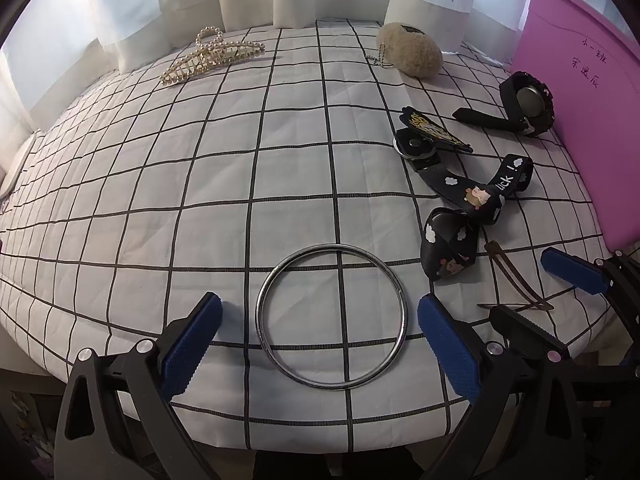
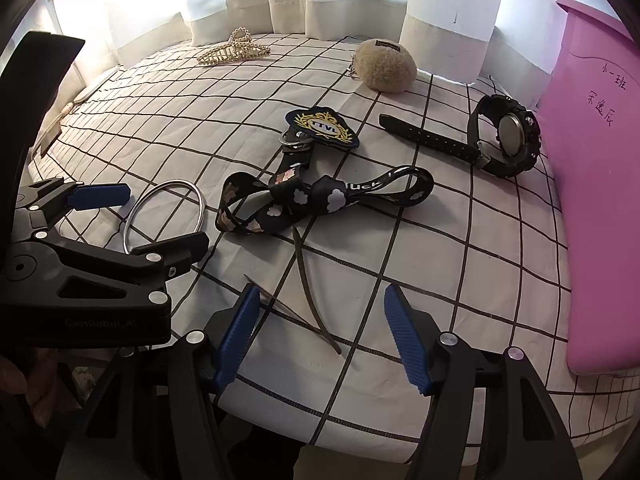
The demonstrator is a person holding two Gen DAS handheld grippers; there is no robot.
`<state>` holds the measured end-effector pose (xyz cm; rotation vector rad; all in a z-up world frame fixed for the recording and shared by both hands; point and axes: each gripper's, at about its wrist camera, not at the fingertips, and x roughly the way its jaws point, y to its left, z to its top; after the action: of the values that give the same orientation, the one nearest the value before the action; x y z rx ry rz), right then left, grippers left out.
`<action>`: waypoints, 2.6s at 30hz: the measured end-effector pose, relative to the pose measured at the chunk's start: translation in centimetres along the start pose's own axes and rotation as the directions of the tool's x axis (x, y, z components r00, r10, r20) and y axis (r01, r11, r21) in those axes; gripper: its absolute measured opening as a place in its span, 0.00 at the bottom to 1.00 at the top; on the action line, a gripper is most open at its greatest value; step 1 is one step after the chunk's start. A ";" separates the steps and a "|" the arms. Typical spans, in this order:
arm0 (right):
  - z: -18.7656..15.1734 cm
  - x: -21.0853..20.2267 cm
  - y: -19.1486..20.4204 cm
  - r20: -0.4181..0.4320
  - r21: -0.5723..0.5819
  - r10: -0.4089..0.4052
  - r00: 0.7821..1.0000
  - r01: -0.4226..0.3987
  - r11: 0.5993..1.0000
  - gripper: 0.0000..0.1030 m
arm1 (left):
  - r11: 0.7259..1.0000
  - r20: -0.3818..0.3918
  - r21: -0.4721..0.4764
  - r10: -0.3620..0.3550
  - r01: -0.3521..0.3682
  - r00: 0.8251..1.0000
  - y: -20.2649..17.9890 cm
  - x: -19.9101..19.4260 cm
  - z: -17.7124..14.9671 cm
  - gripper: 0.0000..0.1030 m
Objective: Organize jewelry
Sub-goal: 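Grasp the large silver hoop with the left tool while the right tool grasps the thin brown hairpin, then carry the hoop with the left tool while the right tool carries the hairpin to the tub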
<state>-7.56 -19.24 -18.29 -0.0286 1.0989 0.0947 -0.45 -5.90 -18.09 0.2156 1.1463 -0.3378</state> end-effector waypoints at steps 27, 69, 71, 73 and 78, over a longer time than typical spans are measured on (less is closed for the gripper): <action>0.6 -2.0 -1.5 0.043 0.093 0.027 0.999 -0.030 0.995 0.12 | 1.000 0.047 -0.012 -0.008 0.009 0.999 1.2 -2.9 1.3 0.69; 5.9 -21.9 -13.3 0.453 0.298 -0.258 0.853 0.128 0.946 0.12 | 0.951 0.437 0.296 -0.218 0.089 0.872 -11.9 -17.9 15.7 0.69; 5.7 -22.3 -15.3 0.443 0.330 -0.292 0.848 0.149 0.932 0.12 | 0.943 0.466 0.320 -0.241 0.092 0.852 -14.1 -18.5 16.5 0.69; 5.3 -22.6 -17.2 0.425 0.357 -0.332 0.842 0.181 0.916 0.12 | 0.933 0.468 0.342 -0.269 0.108 0.842 -16.4 -18.8 17.4 0.69; 4.8 -22.2 -21.7 0.356 0.431 -0.395 0.847 0.226 0.873 0.12 | 0.915 0.443 0.376 -0.318 0.148 0.838 -21.4 -18.0 19.2 0.69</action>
<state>-11.36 -41.86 3.10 0.1496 0.6326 -0.3981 1.32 -29.54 6.22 0.2601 0.5927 -0.7647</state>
